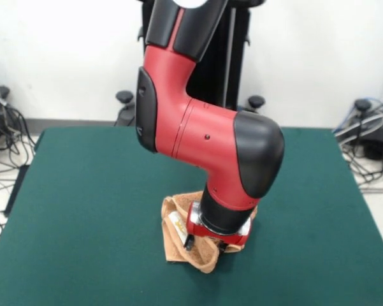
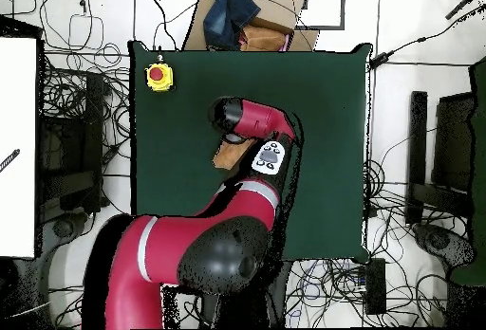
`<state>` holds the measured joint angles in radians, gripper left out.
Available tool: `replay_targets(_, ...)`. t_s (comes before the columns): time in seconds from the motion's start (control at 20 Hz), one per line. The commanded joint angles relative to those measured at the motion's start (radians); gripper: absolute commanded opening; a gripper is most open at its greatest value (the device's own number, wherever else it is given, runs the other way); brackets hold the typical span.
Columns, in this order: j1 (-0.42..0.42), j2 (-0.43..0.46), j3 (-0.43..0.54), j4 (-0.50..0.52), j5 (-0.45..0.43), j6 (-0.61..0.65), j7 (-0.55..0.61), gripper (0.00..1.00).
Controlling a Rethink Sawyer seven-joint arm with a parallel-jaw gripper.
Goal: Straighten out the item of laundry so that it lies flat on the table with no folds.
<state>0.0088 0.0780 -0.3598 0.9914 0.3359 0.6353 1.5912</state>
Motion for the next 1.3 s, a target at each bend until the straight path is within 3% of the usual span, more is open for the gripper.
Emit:
replay_targets(0.05,0.025,0.027,0.106,0.044,0.026,-0.018,0.242,1.0)
replay_targets(0.55,0.051,-0.002,0.072,0.11,0.024,-0.087,0.295,1.0)
replay_targets(0.6,0.052,-0.002,0.07,0.111,0.027,-0.087,0.295,0.0)
replay_targets(1.3,0.047,-0.006,0.075,0.122,0.035,-0.101,0.29,0.0)
